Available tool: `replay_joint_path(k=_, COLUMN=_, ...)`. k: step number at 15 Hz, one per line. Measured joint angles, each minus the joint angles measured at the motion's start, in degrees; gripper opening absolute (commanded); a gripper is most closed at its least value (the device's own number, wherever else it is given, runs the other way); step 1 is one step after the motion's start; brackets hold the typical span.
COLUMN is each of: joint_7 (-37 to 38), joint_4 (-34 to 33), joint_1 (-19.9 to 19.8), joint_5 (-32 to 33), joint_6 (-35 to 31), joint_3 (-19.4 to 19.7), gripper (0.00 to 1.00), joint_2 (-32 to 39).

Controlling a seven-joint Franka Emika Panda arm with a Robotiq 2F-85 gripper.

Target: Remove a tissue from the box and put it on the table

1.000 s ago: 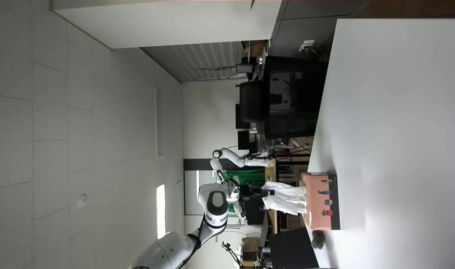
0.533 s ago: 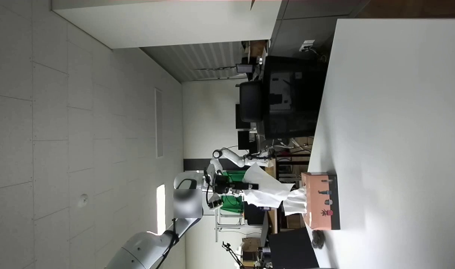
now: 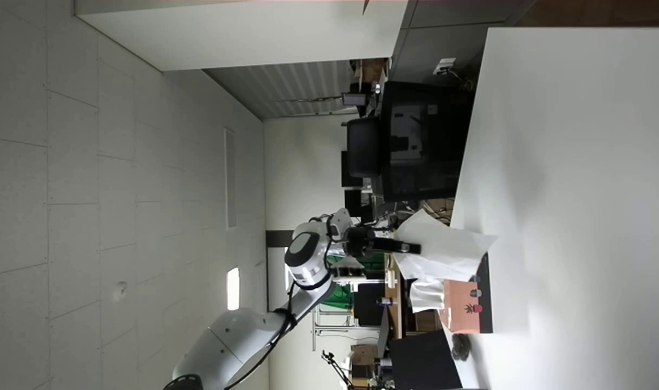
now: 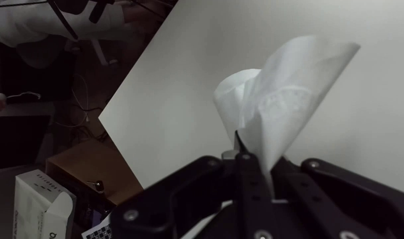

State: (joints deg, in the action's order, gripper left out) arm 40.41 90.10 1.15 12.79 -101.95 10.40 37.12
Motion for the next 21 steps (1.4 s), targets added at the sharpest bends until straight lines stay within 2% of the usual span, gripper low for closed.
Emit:
replay_joint_path(k=7, joint_7=0.47, joint_4=0.01, joint_1=2.39, joint_5=0.15, joint_6=-10.77, joint_3=-0.22, gripper=0.00, joint_2=16.41)
replay_joint_path(k=8, joint_7=0.60, joint_4=-0.09, joint_1=2.84, joint_5=0.15, joint_6=-12.69, joint_3=-0.09, gripper=0.26, joint_2=18.35)
replay_joint_path(k=10, joint_7=0.95, joint_4=-0.35, joint_1=3.50, joint_5=0.07, joint_6=-16.95, joint_3=0.24, gripper=0.33, joint_2=21.66)
replay_joint_path(k=14, joint_7=0.98, joint_4=-0.65, joint_1=4.46, joint_5=-0.77, joint_6=-25.40, joint_3=0.60, gripper=0.60, joint_2=23.61)
replay_joint_path(k=19, joint_7=-0.45, joint_4=0.32, joint_1=4.74, joint_5=-7.49, joint_6=-34.80, joint_3=-0.43, gripper=0.93, joint_2=16.86)
replay_joint_path(k=20, joint_7=-0.93, joint_4=1.18, joint_1=4.66, joint_5=-9.23, joint_6=-36.40, joint_3=-0.85, gripper=0.99, joint_2=14.55)
replay_joint_path(k=21, joint_7=-1.50, joint_4=2.34, joint_1=4.53, joint_5=-11.01, joint_6=-37.92, joint_3=-1.35, gripper=1.00, joint_2=12.04)
